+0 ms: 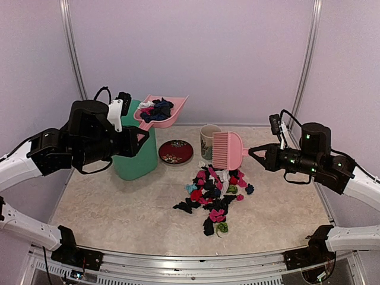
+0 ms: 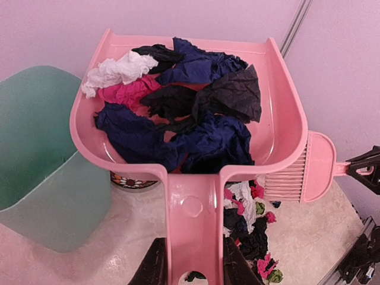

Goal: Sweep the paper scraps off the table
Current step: Dump the paper scraps in the dustpan into the trash bin.

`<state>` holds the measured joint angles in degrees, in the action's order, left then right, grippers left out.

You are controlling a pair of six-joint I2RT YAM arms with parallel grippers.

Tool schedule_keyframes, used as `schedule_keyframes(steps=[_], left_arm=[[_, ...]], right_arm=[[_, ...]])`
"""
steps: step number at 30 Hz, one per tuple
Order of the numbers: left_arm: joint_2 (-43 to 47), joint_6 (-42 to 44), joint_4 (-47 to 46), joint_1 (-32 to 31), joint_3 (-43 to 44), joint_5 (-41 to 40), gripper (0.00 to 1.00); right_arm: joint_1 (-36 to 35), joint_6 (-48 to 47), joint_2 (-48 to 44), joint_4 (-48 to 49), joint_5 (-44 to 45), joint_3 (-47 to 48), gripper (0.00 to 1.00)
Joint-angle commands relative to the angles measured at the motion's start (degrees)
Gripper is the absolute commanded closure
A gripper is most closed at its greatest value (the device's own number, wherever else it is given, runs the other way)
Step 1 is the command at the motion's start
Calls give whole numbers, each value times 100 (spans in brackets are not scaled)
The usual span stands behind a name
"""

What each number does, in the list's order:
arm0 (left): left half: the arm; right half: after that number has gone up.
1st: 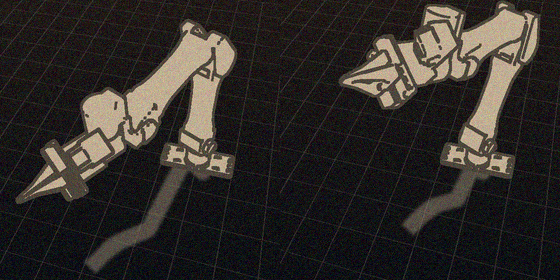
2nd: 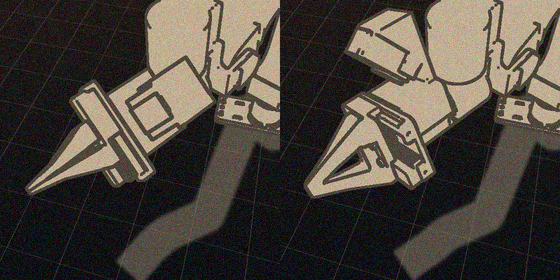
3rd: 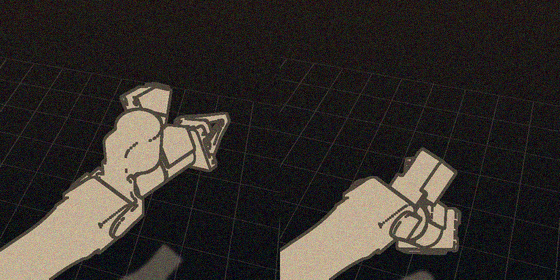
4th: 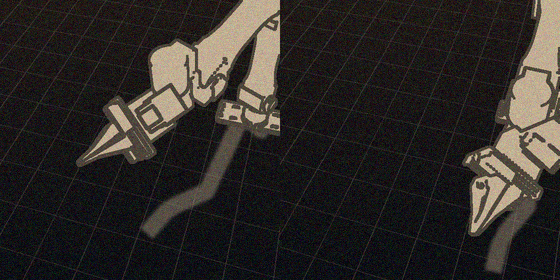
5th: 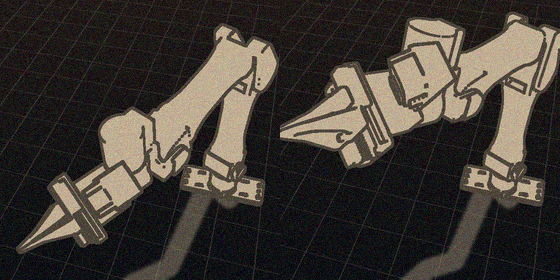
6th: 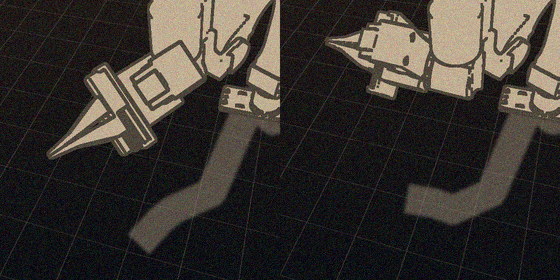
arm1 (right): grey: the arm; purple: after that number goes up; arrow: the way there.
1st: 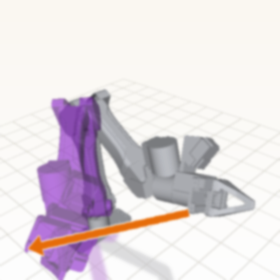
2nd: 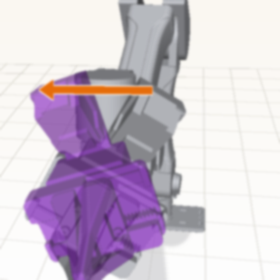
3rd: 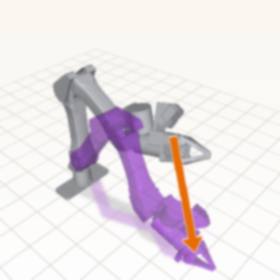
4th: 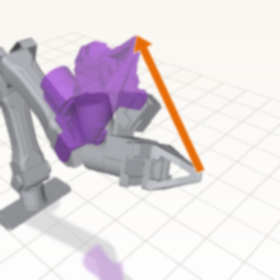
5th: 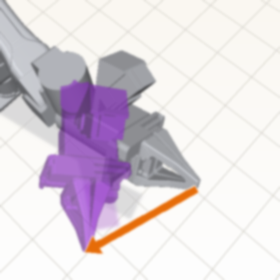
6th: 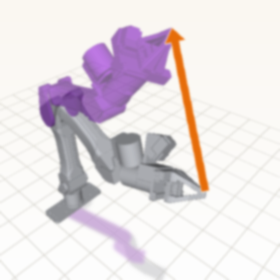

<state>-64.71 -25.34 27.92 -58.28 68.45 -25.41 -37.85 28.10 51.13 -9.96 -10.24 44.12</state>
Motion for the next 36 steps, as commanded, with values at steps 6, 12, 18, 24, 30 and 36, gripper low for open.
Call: schedule_keyframes(steps=[6,12,18,24,30,36], left_arm=[[-78,360,144,1554,502,1937,100],[-104,-67,-352,2742,295,3901,100],[-63,-704,-798,3654,-61,5100,100],[-8,-1623,-1761,4416,-728,6464,100],[117,-2523,-2727,5150,-1188,7238,100],[55,-3783,-4024,5560,-1618,7984,100]], right_arm=[[48,69,11,320,-22,20,100],[49,115,-19,319,19,-24,100],[49,157,-11,290,20,-23,100],[49,191,12,308,4,-9,100],[49,247,2,333,11,-36,100],[49,347,15,388,11,-79,100]])
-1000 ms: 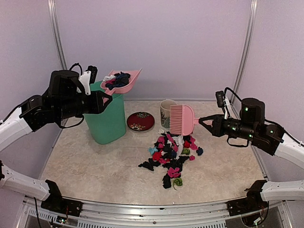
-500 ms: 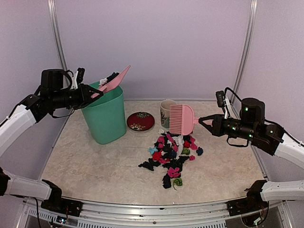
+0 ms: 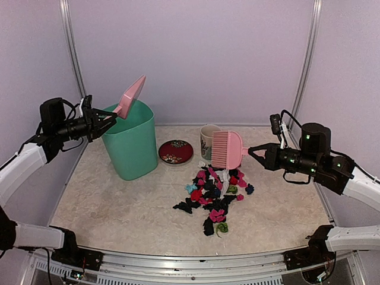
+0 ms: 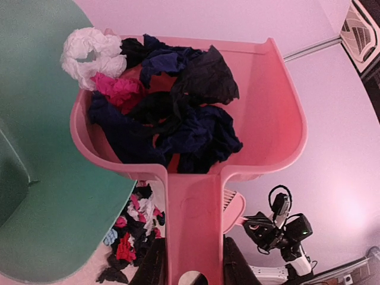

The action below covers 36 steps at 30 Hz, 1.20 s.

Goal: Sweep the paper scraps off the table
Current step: Dump the paper scraps in the dustpan into the trash bin.

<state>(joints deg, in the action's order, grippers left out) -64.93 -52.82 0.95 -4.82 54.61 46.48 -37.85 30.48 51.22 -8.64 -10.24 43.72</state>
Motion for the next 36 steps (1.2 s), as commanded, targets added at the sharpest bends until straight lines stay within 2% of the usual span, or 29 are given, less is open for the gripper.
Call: schedule_keyframes(steps=[1,9,15,20,33,36], left_arm=[[69,-1265,-1543,285,-314,926,100],[-5,-3659,-3862,721,-1156,1348,100],[-193,-5358,-5616,774,-1553,1213,100],[-304,-6404,-6711,784,-1824,857,100],[-197,-5898,-6145,790,-1537,891,100],[-46,-5106,-5221,781,-1234,1034,100]], right_arm=[[49,112,7,262,9,-39,100],[49,175,3,281,2,-48,100],[49,204,58,322,-22,-50,100],[49,230,104,384,-58,-59,100],[49,178,50,316,-4,-49,100],[48,165,23,315,-27,-57,100]])
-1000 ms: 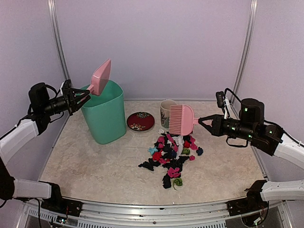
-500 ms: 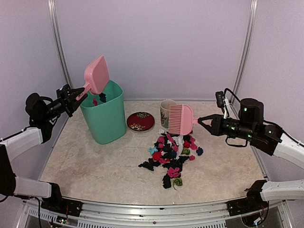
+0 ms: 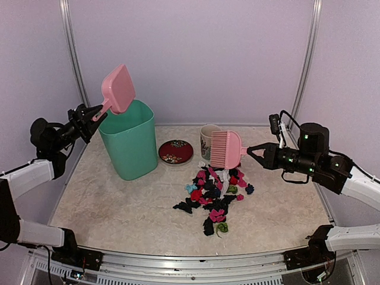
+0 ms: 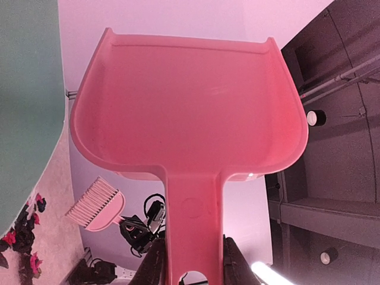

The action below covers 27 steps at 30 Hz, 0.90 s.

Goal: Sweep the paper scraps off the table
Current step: Dump the paper scraps in the dustpan into the trash bin, then sweep the paper scraps at the center of the board.

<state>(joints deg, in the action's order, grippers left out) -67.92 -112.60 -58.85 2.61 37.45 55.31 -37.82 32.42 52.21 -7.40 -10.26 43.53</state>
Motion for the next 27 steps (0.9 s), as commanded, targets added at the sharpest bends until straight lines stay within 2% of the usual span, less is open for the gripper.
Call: schedule_keyframes(steps=[1,4,7,10,16,21,27], left_arm=[[380,1246,1197,32,603,161,100],[596,2141,2223,0,920,228,100],[775,2969,2967,-50,1141,282,100],[924,3985,4182,-168,1432,210,100],[1157,6208,6609,-689,2217,-546,100],[1390,7230,7530,-1169,2407,-1127,100],[1581,8042,8403,-1826,2459,-2146,100]], right_arm=[[47,-37,-93,188,-35,-37,100],[47,-50,-130,200,-123,-37,100],[43,-126,-63,306,-608,-38,100],[-24,-94,256,347,-1010,-20,100],[-430,133,942,539,-1224,27,100],[-737,334,1732,601,-1488,248,100],[-1043,719,2812,909,-1808,611,100]])
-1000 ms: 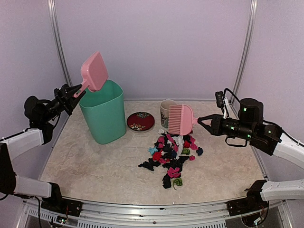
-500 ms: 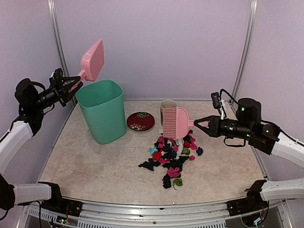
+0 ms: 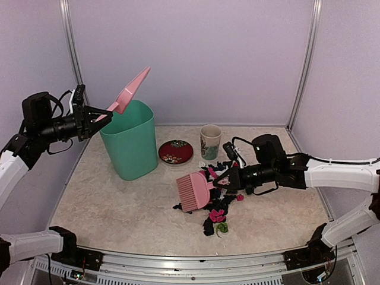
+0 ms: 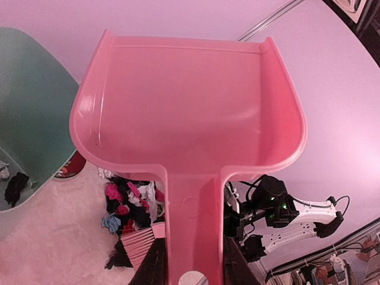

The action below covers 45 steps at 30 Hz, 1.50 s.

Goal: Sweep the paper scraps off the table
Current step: Sweep the paper scraps at the center of the board.

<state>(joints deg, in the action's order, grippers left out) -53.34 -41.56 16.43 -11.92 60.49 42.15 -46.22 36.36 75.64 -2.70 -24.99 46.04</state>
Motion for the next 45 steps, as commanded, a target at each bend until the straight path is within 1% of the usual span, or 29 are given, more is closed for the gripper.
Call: schedule_keyframes(steps=[1,5,8,12,14,16,20,25,29,31,33,35,37,40,45], left_arm=[[134,1048,1005,-506,162,-1091,100],[146,1326,1416,-1134,171,-2024,100],[95,1422,1665,-1609,199,-2691,100],[60,1517,1959,-2166,277,-3278,100],[52,1519,2118,-2423,256,-3524,100],[45,1476,2233,-2678,225,-3705,100],[41,1330,2397,-2955,124,-3921,100],[31,1170,2510,-3171,-16,-3944,100],[-77,1053,2586,-3348,-119,-4010,100],[-176,1020,2637,-3457,-132,-4060,100],[-277,999,2682,-3570,-117,-4120,100],[-362,984,2733,-3661,-109,-4136,100],[-446,963,2802,-3749,-113,-4172,100],[-546,898,2998,-3881,-80,-4304,100],[-571,822,3278,-4047,-95,-4394,100]], right_arm=[[-242,385,630,482,-349,434,100],[-339,605,1263,449,-265,857,100],[-344,684,1649,252,74,1122,100],[-325,642,1847,-212,746,1281,100],[-259,619,1852,-381,944,1258,100],[-154,610,1793,-496,1113,1149,100],[1,603,1487,-719,1483,825,100],[263,679,764,-925,1656,312,100],[393,559,72,-1083,1724,115,100],[394,342,-271,-1050,1588,128,100],[394,93,-585,-995,1235,170,100],[401,-142,-847,-1133,995,243,100],[413,-443,-1037,-1410,598,356,100],[412,-801,-1073,-2030,-79,564,100],[238,-1243,-1189,-2700,-862,404,100]])
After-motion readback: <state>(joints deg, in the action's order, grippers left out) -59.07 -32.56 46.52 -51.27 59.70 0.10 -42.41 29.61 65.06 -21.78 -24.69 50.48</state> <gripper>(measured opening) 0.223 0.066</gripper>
